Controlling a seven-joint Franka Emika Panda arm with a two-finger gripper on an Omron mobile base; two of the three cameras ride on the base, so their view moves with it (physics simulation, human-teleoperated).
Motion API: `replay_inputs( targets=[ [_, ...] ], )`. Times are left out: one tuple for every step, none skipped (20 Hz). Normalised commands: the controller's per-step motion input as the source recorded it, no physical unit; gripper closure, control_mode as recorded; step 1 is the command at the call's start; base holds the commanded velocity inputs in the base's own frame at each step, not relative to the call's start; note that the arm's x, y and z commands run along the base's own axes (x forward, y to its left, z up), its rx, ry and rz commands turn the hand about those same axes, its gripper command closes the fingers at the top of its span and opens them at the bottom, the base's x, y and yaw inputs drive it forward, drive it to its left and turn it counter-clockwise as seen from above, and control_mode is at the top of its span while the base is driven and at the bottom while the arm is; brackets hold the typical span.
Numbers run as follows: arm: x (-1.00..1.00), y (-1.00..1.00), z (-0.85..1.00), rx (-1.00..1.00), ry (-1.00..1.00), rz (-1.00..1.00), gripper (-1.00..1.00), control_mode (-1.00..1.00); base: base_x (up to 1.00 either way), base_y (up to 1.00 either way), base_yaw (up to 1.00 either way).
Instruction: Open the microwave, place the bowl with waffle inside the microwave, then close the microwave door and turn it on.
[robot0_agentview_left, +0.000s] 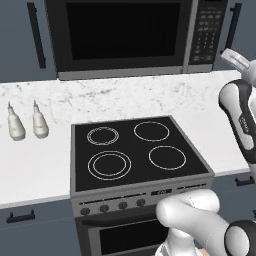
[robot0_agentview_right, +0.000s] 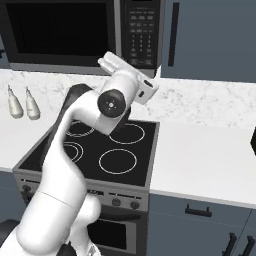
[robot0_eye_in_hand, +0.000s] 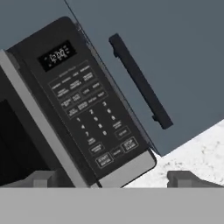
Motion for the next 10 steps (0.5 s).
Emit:
replay_inputs(
  targets=[
    [0.0, -0.48, 0.0, -0.08, 0.13, 0.24, -1.0, -1.0, 0.0, 0.0, 0.0],
    [-0.01, -0.4, 0.04, -0.04, 0.17, 0.2, -1.0, -1.0, 0.0, 0.0, 0.0],
    [0.0, -0.16, 0.04, -0.01, 0.25, 0.13, -1.0, -1.0, 0.0, 0.0, 0.0],
    [0.0, -0.17, 0.0, -0.01, 0.27, 0.09, -1.0, -1.0, 0.0, 0.0, 0.0],
    [0.0, 0.0, 0.0, 0.0, 0.33, 0.02, 1.0, -1.0, 0.0, 0.0, 0.0],
    [0.0, 0.0, 0.0, 0.0, 0.33, 0.0, 1.0, -1.0, 0.0, 0.0, 0.0],
    [0.0, -0.11, -0.16, 0.0, 0.13, 0.0, 1.0, -1.0, 0.0, 0.0, 0.0],
    [0.0, -0.05, -0.29, 0.0, 0.0, 0.0, 1.0, -1.0, 0.0, 0.0, 0.0],
    [-0.01, 0.0, -0.42, -0.03, -0.18, 0.0, 1.0, -1.0, 0.0, 0.0, 0.0],
    [0.0, 0.0, -0.47, -0.07, -0.25, 0.0, 1.0, -1.0, 0.0, 0.0, 0.0]
  ],
)
